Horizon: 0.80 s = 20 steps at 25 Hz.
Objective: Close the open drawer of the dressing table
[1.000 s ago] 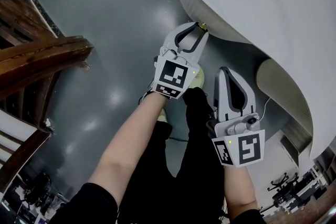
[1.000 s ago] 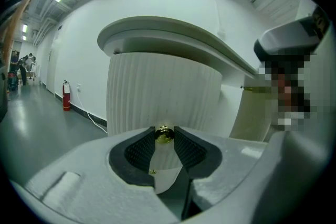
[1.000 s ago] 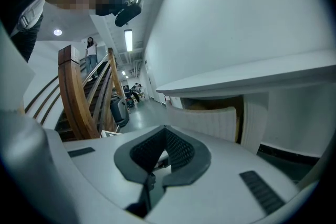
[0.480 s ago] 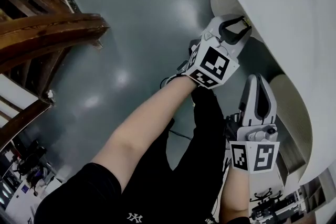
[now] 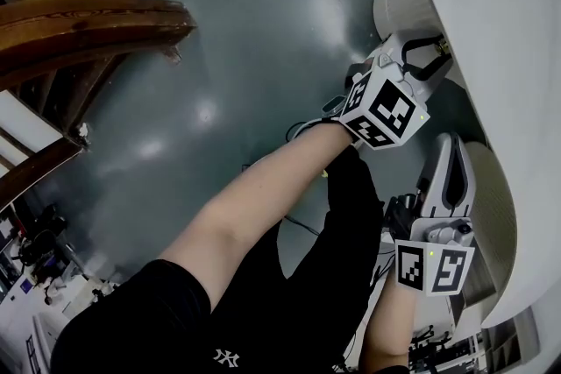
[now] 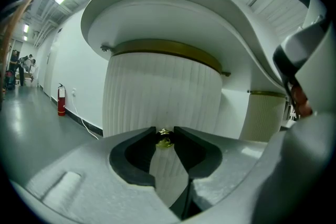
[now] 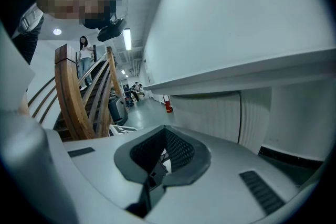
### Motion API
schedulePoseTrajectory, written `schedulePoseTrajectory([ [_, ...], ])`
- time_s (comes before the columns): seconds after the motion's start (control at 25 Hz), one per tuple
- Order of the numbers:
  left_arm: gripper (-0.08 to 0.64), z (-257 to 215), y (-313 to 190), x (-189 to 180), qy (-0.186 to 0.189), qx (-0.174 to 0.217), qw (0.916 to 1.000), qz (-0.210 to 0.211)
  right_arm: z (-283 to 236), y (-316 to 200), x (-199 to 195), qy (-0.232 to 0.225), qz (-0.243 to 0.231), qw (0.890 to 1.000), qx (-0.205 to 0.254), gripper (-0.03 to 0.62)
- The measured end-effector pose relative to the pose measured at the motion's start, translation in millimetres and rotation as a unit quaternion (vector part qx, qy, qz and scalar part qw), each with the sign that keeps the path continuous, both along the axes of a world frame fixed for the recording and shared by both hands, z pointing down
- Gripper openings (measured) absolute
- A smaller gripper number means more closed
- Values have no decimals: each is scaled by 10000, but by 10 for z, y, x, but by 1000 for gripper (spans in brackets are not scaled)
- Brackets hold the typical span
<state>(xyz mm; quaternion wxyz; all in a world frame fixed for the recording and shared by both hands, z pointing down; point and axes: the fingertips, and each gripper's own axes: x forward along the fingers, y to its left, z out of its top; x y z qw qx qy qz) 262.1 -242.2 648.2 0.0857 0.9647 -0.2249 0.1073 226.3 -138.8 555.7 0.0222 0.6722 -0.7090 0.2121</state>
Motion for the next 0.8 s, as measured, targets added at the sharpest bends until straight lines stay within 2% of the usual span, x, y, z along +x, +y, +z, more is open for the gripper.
schedulePoseTrajectory([
  [0.32,107,-1,30,0,-18,-55,10000,41,-33,5,-17,-6,-109,9999,-54,15],
  [0.52,139,-55,77,-27,-28,-95,9999,120,-124,30,-77,-18,-158,9998,-99,15],
  [0.8,156,-136,298,-313,48,-259,9996,86,-204,151,-250,14,-217,9996,-199,15],
])
